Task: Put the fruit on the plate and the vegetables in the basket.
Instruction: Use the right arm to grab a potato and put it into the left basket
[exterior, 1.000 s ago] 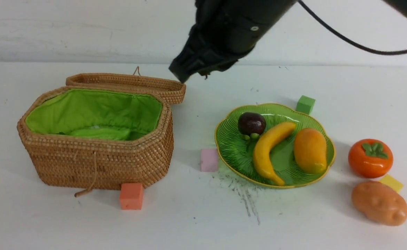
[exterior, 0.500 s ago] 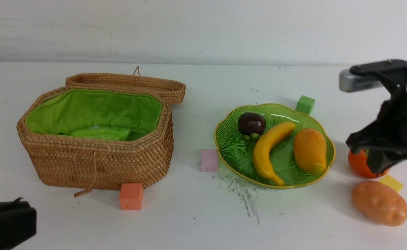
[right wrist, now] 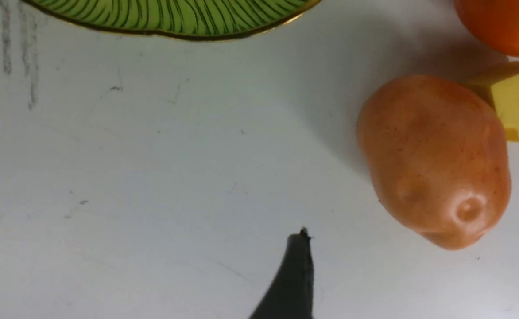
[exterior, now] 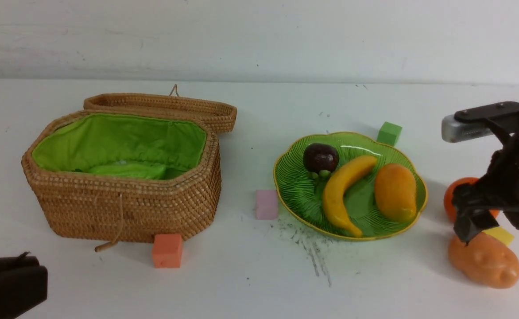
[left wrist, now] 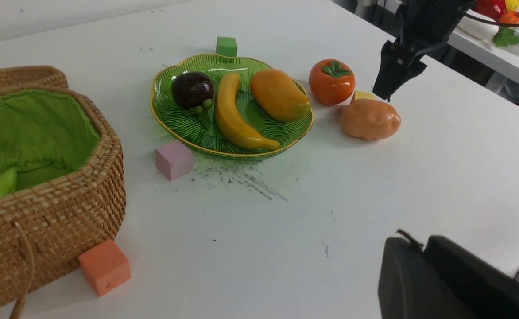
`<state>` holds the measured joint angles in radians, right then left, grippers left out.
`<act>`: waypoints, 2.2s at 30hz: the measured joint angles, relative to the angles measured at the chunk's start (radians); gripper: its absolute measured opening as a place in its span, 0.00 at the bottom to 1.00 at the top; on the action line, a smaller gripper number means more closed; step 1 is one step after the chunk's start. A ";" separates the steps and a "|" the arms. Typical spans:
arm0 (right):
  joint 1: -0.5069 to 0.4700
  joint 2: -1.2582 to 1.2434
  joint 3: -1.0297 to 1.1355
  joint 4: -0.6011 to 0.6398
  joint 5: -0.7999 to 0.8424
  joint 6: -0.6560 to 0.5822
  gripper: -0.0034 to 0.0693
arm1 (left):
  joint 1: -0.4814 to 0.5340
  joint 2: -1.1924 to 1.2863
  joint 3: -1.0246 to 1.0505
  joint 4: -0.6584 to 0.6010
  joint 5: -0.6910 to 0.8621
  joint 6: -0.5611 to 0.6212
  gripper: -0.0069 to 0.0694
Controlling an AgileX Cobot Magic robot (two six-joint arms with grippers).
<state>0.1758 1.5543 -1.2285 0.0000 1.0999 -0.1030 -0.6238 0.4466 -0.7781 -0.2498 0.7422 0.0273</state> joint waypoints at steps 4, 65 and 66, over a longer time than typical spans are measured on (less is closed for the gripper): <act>0.018 0.067 0.000 -0.069 -0.005 -0.002 0.97 | 0.000 0.000 0.000 0.000 -0.004 0.000 0.16; 0.096 0.002 -0.180 0.217 -0.013 0.027 0.91 | 0.000 0.000 0.000 0.009 -0.025 0.000 0.18; 0.114 0.007 -0.184 0.218 -0.030 0.027 0.91 | 0.000 0.000 0.000 0.018 -0.028 0.000 0.18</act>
<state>0.2896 1.5611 -1.4124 0.2182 1.0695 -0.0760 -0.6238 0.4466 -0.7781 -0.2322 0.7145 0.0273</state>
